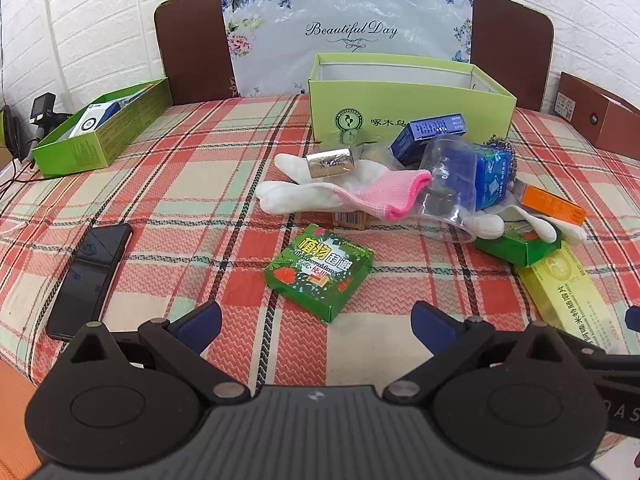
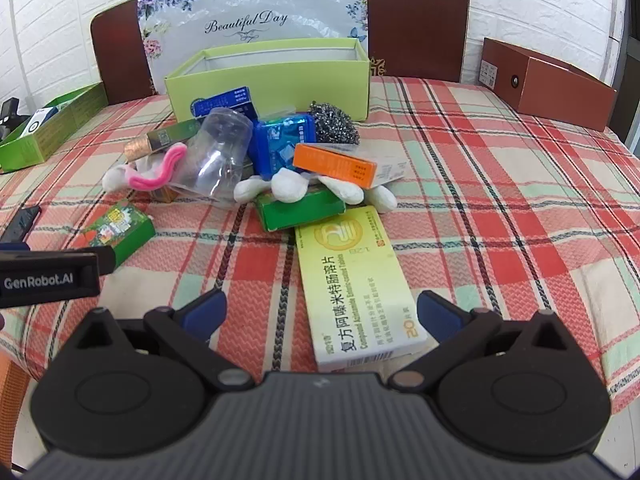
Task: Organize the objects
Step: 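Grasp green plant-print box with left tool while right tool grasps yellow medicine box, then carry both boxes into the lime-green box and open both tools, then grasp clear plastic cup with left tool while right tool grasps white-orange medicine box, then lift the cup with left tool while right tool lifts the medicine box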
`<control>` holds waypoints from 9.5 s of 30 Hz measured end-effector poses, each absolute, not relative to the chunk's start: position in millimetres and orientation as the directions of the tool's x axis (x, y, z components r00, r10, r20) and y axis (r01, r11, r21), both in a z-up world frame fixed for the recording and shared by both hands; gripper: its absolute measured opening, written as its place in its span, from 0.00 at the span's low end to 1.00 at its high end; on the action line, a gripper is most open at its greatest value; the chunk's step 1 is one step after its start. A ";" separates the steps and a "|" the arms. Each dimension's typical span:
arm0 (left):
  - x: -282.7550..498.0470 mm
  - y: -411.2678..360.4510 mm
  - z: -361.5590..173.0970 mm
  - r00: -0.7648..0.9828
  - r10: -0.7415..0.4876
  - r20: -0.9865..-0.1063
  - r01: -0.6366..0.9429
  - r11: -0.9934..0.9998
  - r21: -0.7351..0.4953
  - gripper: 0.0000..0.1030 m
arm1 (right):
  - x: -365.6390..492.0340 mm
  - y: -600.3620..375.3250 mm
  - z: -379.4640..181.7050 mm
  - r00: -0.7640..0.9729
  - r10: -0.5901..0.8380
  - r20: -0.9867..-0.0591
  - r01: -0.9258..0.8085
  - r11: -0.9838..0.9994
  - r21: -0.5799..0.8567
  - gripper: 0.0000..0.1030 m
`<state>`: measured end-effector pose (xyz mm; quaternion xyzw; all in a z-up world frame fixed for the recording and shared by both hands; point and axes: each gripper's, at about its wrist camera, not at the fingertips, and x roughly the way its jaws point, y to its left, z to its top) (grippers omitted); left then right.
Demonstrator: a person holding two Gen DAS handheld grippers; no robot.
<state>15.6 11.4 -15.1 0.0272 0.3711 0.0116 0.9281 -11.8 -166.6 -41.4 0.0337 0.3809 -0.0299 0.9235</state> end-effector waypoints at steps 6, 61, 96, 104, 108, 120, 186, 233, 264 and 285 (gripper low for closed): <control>18.6 11.9 -19.7 0.712 0.032 -0.702 0.007 0.999 0.053 1.00 | -8.9 -162.9 -44.5 0.708 -0.028 -0.705 0.061 0.998 0.022 1.00; 57.6 26.9 -39.3 0.611 -0.284 -0.739 0.355 0.933 -0.064 0.67 | 8.4 -177.7 -68.7 0.662 0.080 -0.745 -0.080 0.996 0.035 0.63; 290.3 3.7 74.5 0.840 -0.234 -0.490 0.196 0.972 -0.129 0.63 | 299.5 -176.5 27.5 0.824 0.120 -0.554 -0.078 0.992 0.099 0.63; 328.0 -2.2 49.2 0.818 -0.235 -0.525 0.216 0.972 -0.098 0.62 | 356.5 -177.1 -9.5 0.796 0.118 -0.594 -0.039 0.989 0.143 0.63; 335.3 5.2 35.0 0.811 -0.231 -0.537 0.193 0.973 -0.127 0.63 | 368.0 -170.9 -30.0 0.767 0.102 -0.633 -0.041 0.993 0.110 0.64; 312.1 28.3 59.7 0.836 -0.211 -0.506 0.121 0.971 -0.204 0.88 | 358.1 -167.3 -21.7 0.781 0.075 -0.620 -0.078 0.997 0.022 1.00; 97.8 -25.1 -1.1 0.747 -0.359 -0.559 0.314 0.933 -0.178 0.91 | 54.6 -270.3 -62.5 0.769 -0.086 -0.634 0.288 0.931 0.223 0.91; 16.7 27.8 -52.2 0.662 -0.263 -0.702 0.302 0.951 -0.071 0.58 | -18.5 -263.2 -53.3 0.755 -0.036 -0.655 0.107 0.992 0.068 0.83; 31.4 25.8 -36.9 0.695 -0.281 -0.662 0.336 0.941 -0.046 0.70 | -0.7 -258.8 -68.9 0.712 -0.043 -0.701 0.100 0.994 0.040 0.82; 30.1 35.7 -36.5 0.660 -0.358 -0.661 0.349 0.925 -0.152 0.53 | 7.4 -256.1 -68.9 0.707 -0.059 -0.705 0.098 0.995 0.015 0.64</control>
